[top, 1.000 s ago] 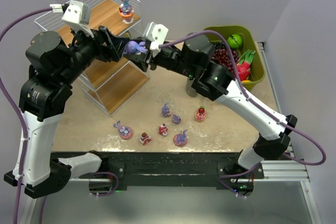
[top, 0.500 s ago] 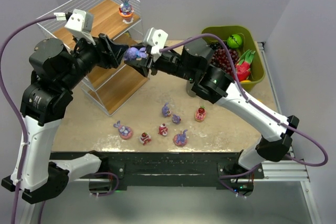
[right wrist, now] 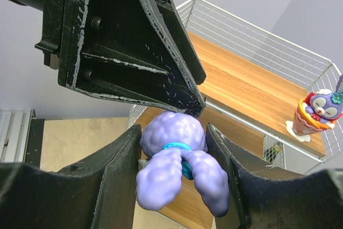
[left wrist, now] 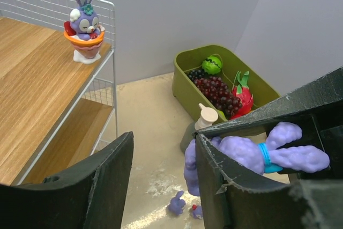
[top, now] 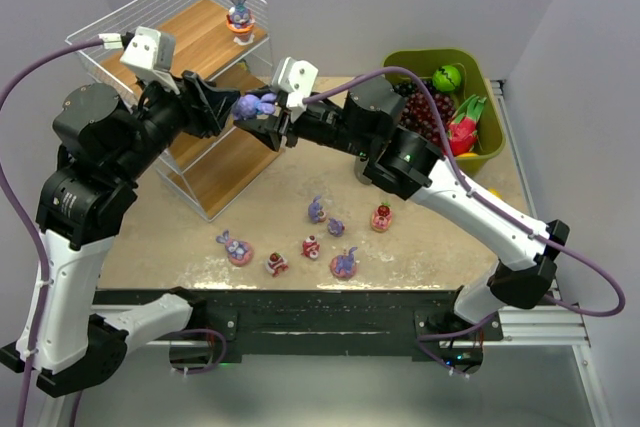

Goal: Place and organize the plastic toys onto the shelf

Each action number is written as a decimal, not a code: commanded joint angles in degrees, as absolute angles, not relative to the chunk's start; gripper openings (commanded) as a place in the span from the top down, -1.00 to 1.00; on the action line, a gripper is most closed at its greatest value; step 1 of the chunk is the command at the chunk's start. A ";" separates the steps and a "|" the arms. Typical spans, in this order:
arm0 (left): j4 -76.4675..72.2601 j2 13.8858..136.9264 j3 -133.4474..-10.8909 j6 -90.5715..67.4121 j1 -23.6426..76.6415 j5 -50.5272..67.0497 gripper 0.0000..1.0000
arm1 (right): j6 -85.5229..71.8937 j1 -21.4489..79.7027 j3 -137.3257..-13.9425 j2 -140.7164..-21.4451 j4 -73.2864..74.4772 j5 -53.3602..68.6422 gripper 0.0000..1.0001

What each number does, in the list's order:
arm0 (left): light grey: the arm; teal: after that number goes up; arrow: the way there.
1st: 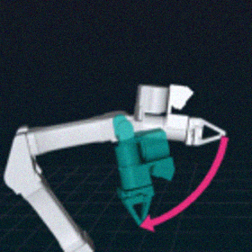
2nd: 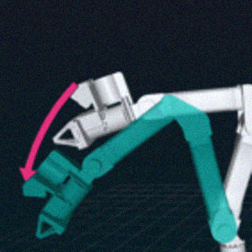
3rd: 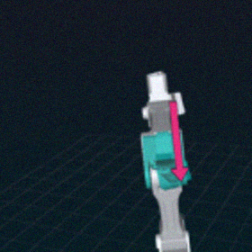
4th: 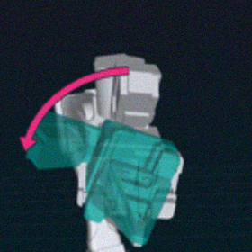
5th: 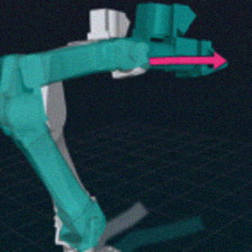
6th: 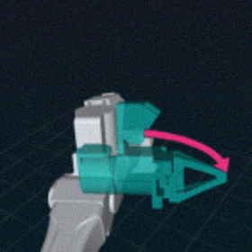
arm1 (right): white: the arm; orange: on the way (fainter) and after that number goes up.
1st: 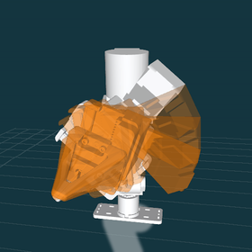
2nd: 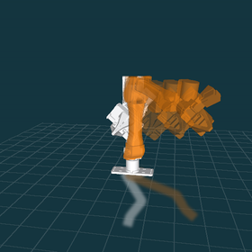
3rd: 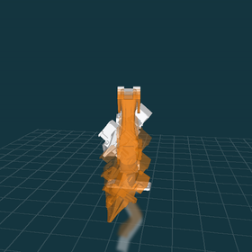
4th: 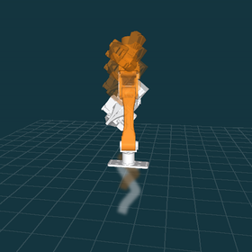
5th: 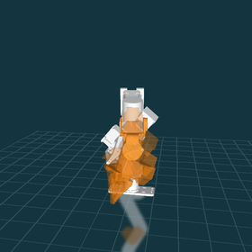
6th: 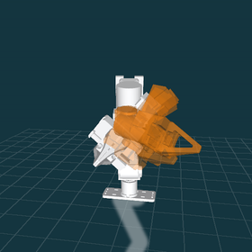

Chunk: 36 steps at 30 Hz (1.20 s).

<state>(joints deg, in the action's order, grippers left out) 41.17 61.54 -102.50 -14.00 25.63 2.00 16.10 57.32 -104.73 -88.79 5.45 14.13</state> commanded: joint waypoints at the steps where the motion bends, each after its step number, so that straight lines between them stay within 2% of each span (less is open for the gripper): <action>1: 42.45 61.35 -101.69 -12.22 25.14 -3.95 -0.03 | 16.08 57.30 -105.47 -84.11 -2.64 14.94 1.00; 19: 41.84 61.52 -101.51 -11.69 25.14 -6.68 0.26 | 15.64 57.30 -102.75 -82.00 -6.06 14.85 1.00; 31: 40.17 61.26 -102.66 -12.04 25.14 -8.44 0.21 | 14.15 57.22 -108.10 -87.18 -3.35 10.20 1.00; 36: 38.85 60.91 -102.66 -11.78 25.14 -7.91 0.09 | 13.98 57.22 -110.39 -90.53 -0.18 9.41 1.00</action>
